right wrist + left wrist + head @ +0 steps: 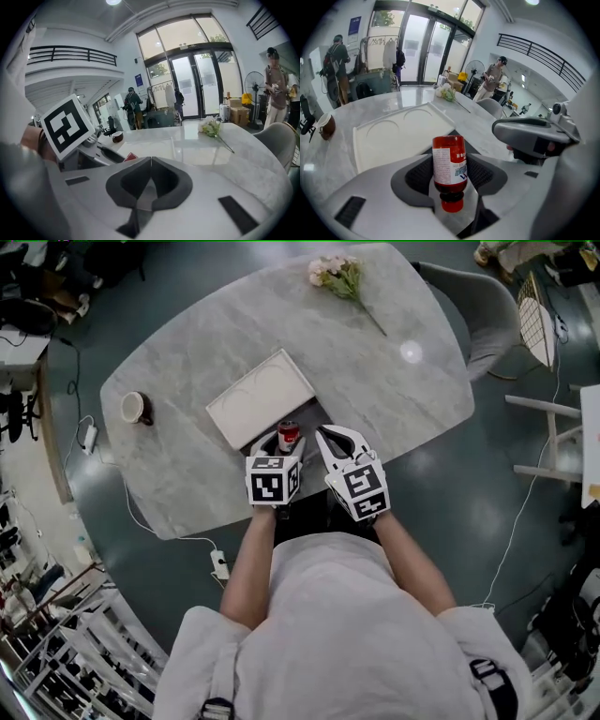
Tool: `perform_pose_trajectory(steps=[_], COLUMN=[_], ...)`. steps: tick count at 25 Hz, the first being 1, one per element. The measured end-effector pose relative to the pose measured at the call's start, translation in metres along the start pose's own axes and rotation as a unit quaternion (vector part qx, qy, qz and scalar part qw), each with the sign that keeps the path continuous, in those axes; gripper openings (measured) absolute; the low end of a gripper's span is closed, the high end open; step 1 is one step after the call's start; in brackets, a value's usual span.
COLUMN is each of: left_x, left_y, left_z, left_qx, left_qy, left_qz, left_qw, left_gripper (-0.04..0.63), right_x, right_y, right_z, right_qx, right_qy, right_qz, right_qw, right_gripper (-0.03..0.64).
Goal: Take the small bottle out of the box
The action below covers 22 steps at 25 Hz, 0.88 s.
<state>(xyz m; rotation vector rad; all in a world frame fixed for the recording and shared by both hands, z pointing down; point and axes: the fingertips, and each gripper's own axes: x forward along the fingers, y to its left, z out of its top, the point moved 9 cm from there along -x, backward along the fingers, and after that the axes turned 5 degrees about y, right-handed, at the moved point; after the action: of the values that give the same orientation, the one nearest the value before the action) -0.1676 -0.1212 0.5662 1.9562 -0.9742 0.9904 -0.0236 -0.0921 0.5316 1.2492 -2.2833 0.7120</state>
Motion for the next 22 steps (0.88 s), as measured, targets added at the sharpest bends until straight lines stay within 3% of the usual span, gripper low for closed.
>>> perform_pose_trajectory(steps=[11, 17, 22], left_x=[-0.042, -0.069, -0.094], left_y=[0.025, 0.029, 0.024], left_z=[-0.032, -0.042, -0.044], left_qx=[-0.103, -0.133, -0.139], left_qy=[-0.086, -0.146, -0.212], left_qz=[0.037, 0.062, 0.075], left_qw=[0.9903, 0.9783, 0.9645], left_gripper=[0.238, 0.238, 0.238], right_x=[0.031, 0.033, 0.019], right_y=[0.039, 0.053, 0.062], right_z=[0.015, 0.023, 0.038], right_qx=[-0.066, -0.086, -0.105], right_qy=[0.016, 0.007, -0.03], right_qz=[0.066, 0.082, 0.085], right_qw=[0.996, 0.993, 0.99], right_gripper=[0.025, 0.025, 0.025])
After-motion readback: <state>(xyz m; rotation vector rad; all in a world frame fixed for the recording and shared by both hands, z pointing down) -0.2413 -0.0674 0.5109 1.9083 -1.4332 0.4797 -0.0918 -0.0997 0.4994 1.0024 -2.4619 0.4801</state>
